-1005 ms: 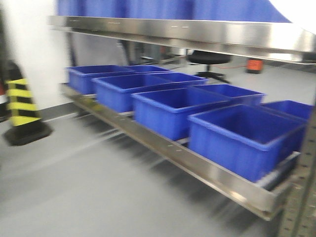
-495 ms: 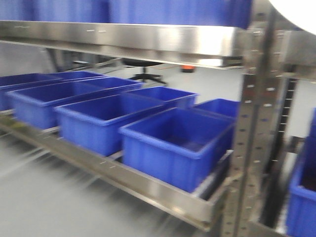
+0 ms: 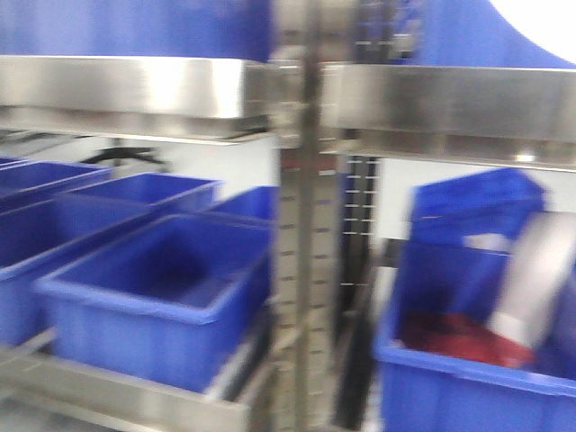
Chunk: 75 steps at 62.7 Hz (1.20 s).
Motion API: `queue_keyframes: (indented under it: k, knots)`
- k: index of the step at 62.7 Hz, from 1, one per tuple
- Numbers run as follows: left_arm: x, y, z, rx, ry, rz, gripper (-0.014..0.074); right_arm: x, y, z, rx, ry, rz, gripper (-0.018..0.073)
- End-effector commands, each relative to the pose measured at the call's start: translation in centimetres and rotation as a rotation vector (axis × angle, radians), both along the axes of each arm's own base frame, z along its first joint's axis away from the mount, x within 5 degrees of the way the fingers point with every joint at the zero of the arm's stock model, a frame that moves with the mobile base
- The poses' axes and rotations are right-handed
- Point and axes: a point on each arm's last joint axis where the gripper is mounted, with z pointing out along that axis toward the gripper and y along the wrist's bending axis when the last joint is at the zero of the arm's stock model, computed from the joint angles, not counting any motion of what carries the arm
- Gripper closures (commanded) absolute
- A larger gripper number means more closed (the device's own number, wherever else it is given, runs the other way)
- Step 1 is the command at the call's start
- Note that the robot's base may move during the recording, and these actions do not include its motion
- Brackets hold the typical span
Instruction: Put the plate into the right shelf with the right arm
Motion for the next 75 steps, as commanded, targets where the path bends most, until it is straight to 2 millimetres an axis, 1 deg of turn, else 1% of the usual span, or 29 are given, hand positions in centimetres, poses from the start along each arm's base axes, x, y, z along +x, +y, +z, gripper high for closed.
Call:
queue_keyframes:
  k: [1, 75]
  knots:
    - [-0.08, 0.1, 0.52, -0.018, -0.089, 0.009, 0.0725, -0.18, -0.16, 1.92, 0.015, -0.129, -0.017, 0.0512]
    - [-0.08, 0.1, 0.52, -0.018, -0.089, 0.009, 0.0725, -0.18, -0.16, 1.92, 0.015, -0.129, -0.017, 0.0512]
